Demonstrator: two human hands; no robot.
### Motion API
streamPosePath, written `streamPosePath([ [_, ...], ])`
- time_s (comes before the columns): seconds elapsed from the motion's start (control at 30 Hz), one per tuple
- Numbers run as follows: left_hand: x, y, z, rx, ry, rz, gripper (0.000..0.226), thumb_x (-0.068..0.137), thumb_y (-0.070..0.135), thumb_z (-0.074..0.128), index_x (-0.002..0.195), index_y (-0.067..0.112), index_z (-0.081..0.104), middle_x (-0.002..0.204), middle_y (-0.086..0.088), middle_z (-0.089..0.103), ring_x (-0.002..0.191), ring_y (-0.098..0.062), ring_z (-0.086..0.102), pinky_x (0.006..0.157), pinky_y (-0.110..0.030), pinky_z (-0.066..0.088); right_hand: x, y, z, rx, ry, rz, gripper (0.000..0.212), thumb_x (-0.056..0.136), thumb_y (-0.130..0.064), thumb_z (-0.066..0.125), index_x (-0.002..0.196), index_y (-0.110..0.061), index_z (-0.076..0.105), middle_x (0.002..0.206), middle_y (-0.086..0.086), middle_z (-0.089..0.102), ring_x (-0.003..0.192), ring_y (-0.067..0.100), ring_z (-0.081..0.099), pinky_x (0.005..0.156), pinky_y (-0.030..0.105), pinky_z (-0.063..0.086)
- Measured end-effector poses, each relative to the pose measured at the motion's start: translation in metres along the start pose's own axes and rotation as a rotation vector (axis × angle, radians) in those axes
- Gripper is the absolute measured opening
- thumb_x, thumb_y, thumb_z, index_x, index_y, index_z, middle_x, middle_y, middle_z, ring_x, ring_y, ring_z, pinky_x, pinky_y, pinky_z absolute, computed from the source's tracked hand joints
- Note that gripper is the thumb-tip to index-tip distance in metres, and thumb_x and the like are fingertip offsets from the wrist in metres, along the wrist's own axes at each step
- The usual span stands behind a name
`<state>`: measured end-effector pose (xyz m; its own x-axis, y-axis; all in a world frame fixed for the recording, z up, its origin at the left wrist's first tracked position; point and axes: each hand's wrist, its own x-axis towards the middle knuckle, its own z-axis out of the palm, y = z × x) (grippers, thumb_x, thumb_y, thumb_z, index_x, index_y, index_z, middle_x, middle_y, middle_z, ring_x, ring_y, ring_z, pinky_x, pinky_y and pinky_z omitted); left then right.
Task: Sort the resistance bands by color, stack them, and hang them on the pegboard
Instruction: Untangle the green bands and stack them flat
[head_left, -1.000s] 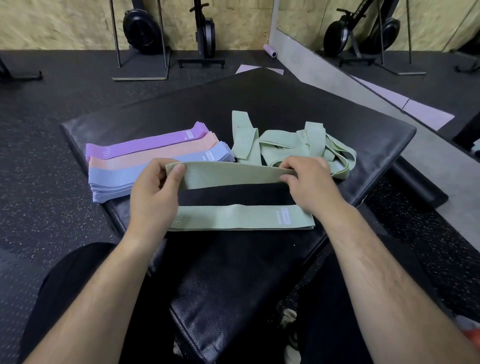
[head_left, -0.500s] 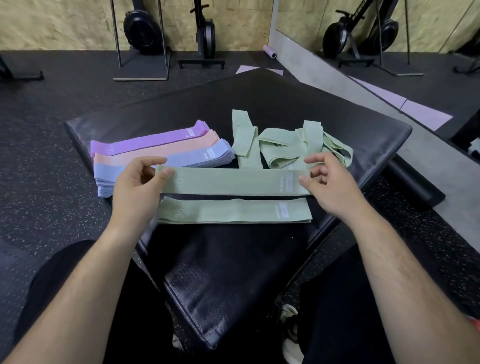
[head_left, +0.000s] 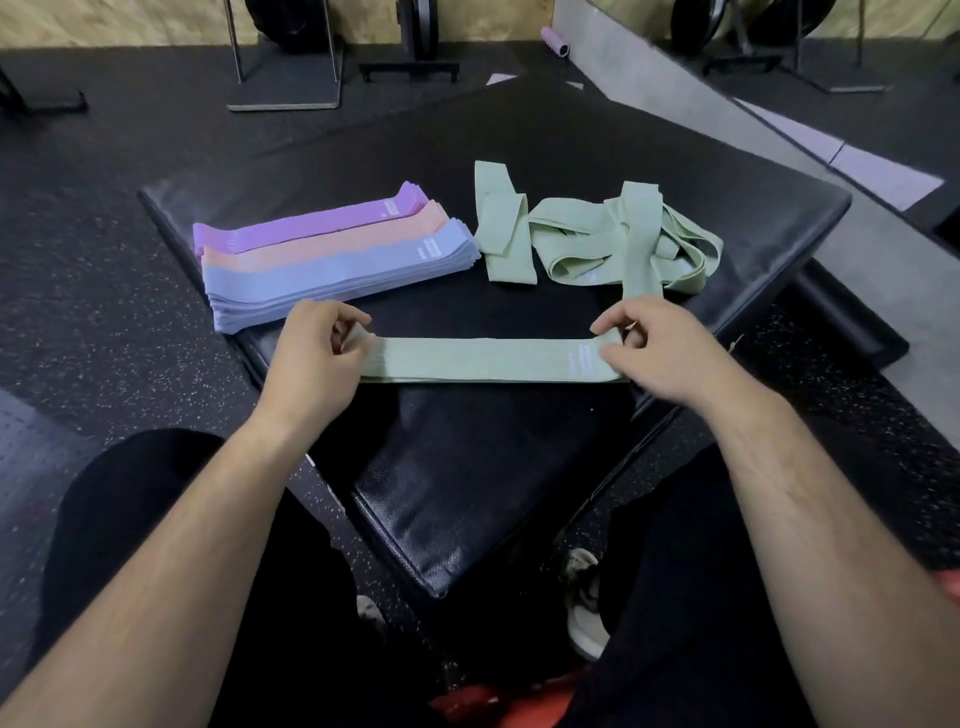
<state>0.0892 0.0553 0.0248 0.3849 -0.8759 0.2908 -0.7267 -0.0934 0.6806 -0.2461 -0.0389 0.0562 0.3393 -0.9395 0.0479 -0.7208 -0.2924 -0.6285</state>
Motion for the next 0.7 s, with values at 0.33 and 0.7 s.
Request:
streamPosePath([
  [0.33,-0.018,0.024,0.028,0.254,-0.016,0.344,0.029,0.090,0.034,0.063,0.116,0.024,0.069,0.123,0.001,0.058,0.116,-0.025,0.053,0.094,-0.037,0.033,0.007,0.006,0.005,-0.134,-0.049,-0.117,0.025,0.086,-0.031,0.070,0.111,-0.034,0.067,0.113,-0.022,0.050,0.116,0.004,0.040,0.109,0.032,0.036],
  [0.7,-0.020,0.039,0.065,0.296,-0.287,0.468,0.043,0.095,0.048,0.063,0.135,0.034,0.060,0.135,0.008,0.057,0.129,-0.019,0.049,0.106,-0.033,0.030,0.003,0.007,-0.003,-0.101,-0.268,-0.103,0.043,0.081,-0.035,0.082,0.120,-0.042,0.066,0.126,-0.023,0.054,0.125,0.004,0.045,0.112,0.033,0.036],
])
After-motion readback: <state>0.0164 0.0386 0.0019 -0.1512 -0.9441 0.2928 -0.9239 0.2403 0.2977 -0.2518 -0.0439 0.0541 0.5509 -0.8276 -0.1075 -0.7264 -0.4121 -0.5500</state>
